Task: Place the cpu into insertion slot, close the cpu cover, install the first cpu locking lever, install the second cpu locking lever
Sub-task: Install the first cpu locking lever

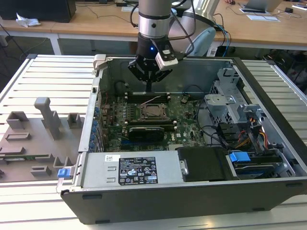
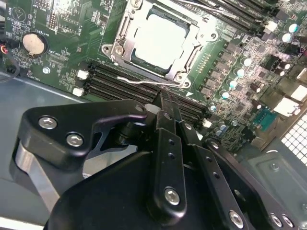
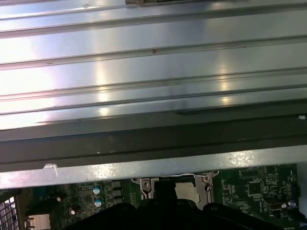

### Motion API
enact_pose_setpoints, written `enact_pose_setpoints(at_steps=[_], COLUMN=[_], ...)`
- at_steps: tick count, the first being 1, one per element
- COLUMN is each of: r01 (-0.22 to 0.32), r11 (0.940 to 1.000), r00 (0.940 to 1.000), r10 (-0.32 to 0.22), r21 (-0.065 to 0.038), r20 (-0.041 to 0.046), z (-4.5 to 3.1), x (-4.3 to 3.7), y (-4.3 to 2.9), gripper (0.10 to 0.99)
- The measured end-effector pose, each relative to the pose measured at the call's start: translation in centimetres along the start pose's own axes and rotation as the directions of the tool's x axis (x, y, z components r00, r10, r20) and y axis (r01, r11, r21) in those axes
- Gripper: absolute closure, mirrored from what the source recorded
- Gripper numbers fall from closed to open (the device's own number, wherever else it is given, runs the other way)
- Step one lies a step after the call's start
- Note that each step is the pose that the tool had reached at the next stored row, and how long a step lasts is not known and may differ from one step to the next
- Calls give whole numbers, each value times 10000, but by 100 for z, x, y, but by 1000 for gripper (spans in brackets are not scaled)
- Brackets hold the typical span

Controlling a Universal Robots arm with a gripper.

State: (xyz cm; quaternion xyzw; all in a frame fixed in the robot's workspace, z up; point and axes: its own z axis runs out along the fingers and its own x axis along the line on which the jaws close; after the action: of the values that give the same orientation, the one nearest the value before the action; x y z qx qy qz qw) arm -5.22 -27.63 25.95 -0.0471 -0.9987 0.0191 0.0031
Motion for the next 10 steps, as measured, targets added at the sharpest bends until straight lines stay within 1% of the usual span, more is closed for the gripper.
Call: enact_pose_setpoints(at_steps=[1,2,3,4,5,6,7,10], r01=[1,0,0,1,0,2,5,60], r11=[10000,10000,10000,9998,9997,9994,9993,9993], r00=[10000,10000,10000,10000,10000,10000,10000,10000], r10=[-1,0,0,-1,0,-4,-6,-61], r21=[-7,-36,-97,-179,-228,-353,-368,-367], r20=[-3,-5,-10,-20,-23,-34,-33,-33], z=[9,15,19,23,26,38,50,88], x=[8,19,33,55,73,144,165,175], y=[-8,-18,-32,-53,-67,-93,-96,-97], gripper=[980,980,980,980,980,980,980,980])
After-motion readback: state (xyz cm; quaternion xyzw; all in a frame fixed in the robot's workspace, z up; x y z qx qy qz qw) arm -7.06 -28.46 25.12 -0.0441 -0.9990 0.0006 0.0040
